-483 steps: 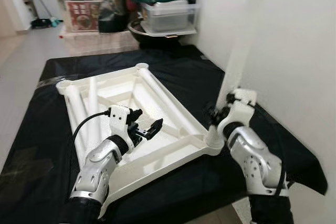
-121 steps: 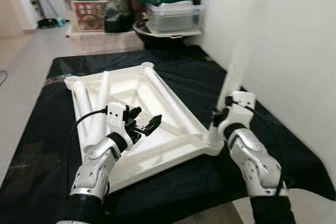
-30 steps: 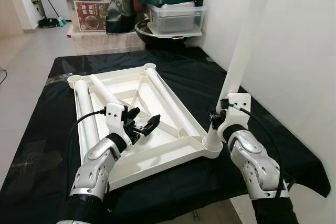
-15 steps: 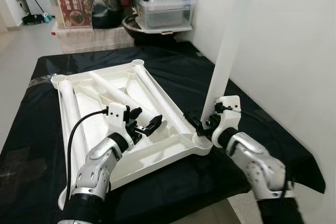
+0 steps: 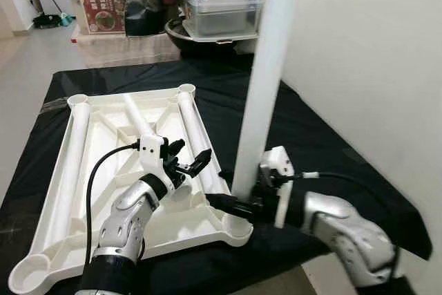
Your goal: Building children table
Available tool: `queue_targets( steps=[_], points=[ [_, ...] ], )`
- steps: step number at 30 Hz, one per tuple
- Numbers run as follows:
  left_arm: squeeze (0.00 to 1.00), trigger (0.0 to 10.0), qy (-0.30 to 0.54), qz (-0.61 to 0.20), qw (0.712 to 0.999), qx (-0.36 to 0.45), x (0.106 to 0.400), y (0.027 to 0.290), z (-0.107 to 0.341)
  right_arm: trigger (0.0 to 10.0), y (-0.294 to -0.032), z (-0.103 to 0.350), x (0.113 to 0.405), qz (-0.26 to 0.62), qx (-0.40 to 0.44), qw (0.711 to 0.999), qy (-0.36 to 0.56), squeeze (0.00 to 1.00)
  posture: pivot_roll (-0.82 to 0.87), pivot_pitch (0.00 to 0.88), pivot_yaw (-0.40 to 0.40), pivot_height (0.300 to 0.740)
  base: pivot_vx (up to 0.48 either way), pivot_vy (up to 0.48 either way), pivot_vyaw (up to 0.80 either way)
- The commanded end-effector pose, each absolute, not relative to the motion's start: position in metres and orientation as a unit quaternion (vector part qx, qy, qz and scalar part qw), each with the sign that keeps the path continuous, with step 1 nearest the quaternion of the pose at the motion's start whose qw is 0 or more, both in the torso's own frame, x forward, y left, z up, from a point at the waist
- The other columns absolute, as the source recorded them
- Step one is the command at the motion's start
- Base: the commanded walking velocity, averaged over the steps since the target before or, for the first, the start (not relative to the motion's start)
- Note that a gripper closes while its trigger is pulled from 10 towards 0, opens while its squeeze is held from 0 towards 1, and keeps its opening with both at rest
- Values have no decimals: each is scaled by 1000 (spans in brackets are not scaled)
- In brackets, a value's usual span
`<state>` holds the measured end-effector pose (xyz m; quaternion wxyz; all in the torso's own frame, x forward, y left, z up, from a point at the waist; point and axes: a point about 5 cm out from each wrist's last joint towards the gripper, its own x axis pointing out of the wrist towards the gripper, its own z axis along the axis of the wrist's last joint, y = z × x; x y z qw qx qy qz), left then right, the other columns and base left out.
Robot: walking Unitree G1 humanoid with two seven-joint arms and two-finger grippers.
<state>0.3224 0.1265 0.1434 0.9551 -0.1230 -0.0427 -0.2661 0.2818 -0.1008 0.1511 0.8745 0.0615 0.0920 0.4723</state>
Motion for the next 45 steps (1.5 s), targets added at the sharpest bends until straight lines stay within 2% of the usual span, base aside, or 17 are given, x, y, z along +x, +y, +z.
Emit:
queue_targets(
  steps=[1,3,5,7,10,11,13,18,19,24,25,27,32,40,41,44,45],
  points=[
    [0,10000,-36,-269,954,-127,321,124,141,0,-115,140,303,354,42,926,126,0,-88,0,-68,740,0,0,0],
    [0,10000,-36,-270,954,-127,321,124,141,0,-122,136,311,299,36,943,138,0,-88,0,-68,740,0,0,0],
    [0,10000,-36,-269,954,-128,320,124,141,0,-157,123,326,102,43,978,176,0,-85,0,-69,740,0,0,0],
    [0,10000,-36,-269,954,-128,320,125,141,0,-177,117,325,1,43,982,182,0,-85,0,-69,740,0,0,0],
    [0,10000,-37,-268,954,-128,320,126,141,0,-169,117,320,1,53,982,182,0,-88,0,-65,740,0,0,0],
    [0,10000,-37,-268,954,-128,320,126,141,2863,-161,118,320,24,51,983,177,0,-88,0,-65,740,0,0,0],
    [0,10000,-36,-269,954,-128,321,126,141,10000,-149,124,320,53,49,984,162,0,-92,0,-59,740,0,0,0],
    [0,10000,-36,-269,954,-128,321,126,141,10000,-123,141,320,144,83,980,112,12,-92,0,-62,740,0,0,0],
    [0,10000,-36,-269,954,-128,321,126,142,10000,-120,146,320,161,94,978,99,1000,-92,0,-62,740,0,0,0],
    [0,10000,-37,-268,954,-127,322,127,142,10000,-116,160,322,216,104,968,78,1000,-89,0,-68,740,0,0,0],
    [0,10000,-37,-267,954,-127,322,127,142,10000,-114,165,320,249,109,959,79,0,-89,0,-70,740,0,0,0],
    [0,10000,-37,-267,955,-127,322,127,142,10000,-112,167,319,271,112,953,80,0,-89,0,-70,740,0,0,0],
    [0,10000,-38,-267,954,-129,322,125,142,10000,-107,172,286,505,62,857,78,0,-89,0,-72,740,0,0,0],
    [0,10000,-38,-267,954,-131,322,124,141,10000,-103,160,283,536,52,837,93,0,-85,0,-78,740,0,0,0],
    [0,10000,-38,-266,954,-131,322,124,141,4000,-102,158,285,532,54,839,96,0,-81,0,-81,740,0,0,0],
    [0,10000,-38,-266,954,-131,322,124,141,4000,-101,155,291,513,60,851,98,0,-78,0,-81,740,0,0,0],
    [0,10000,-38,-266,954,-131,322,124,141,0,-103,151,303,463,64,878,102,0,-78,0,-81,740,0,0,0]
  ],
)
